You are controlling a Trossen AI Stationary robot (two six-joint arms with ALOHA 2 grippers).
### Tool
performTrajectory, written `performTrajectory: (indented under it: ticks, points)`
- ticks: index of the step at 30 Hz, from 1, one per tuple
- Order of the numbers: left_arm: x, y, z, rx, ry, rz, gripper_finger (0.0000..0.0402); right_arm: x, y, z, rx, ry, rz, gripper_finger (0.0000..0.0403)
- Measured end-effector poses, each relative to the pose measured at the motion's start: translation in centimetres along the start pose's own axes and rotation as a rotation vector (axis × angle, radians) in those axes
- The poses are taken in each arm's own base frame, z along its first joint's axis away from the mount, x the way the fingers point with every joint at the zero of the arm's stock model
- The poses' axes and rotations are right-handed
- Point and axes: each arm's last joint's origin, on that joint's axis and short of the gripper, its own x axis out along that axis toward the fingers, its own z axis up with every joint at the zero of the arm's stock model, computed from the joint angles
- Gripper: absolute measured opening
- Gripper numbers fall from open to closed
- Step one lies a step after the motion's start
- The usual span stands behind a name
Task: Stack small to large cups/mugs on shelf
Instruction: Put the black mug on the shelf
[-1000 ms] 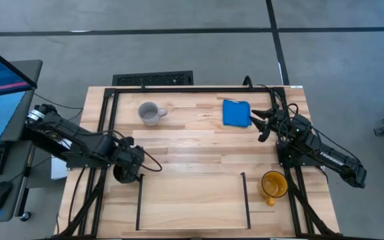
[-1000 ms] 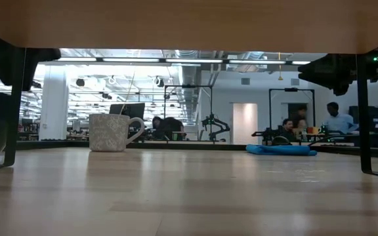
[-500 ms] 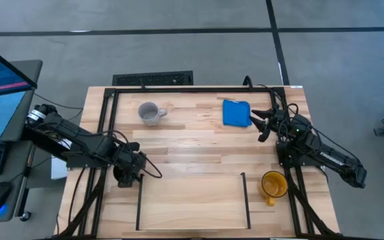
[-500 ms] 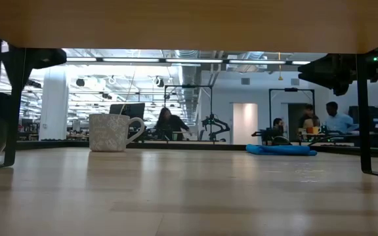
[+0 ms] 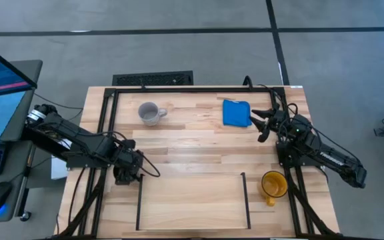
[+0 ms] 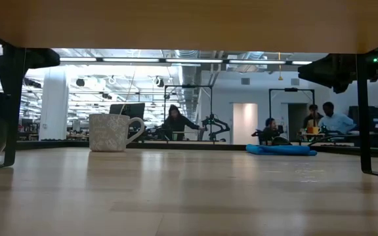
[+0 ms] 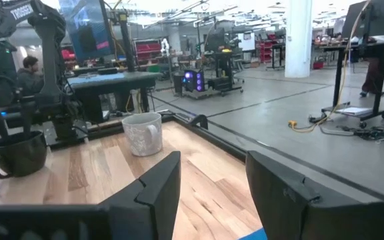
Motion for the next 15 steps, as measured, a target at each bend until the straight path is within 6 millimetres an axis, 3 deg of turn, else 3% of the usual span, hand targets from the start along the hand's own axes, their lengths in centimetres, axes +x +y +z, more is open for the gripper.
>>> performTrajectory:
  ticks: [8, 15]
  points:
    - [0.2, 0.4, -0.8, -0.013, 0.065, 0.065, 0.0158, 0.0, 0.0, 0.0, 0.0, 0.0, 0.0, 0.0192]
    - [2.1, 0.9, -2.5, -0.119, 0.19, 0.054, 0.0158, 0.0, 0.0, 0.0, 0.0, -0.001, 0.0, 0.0191]
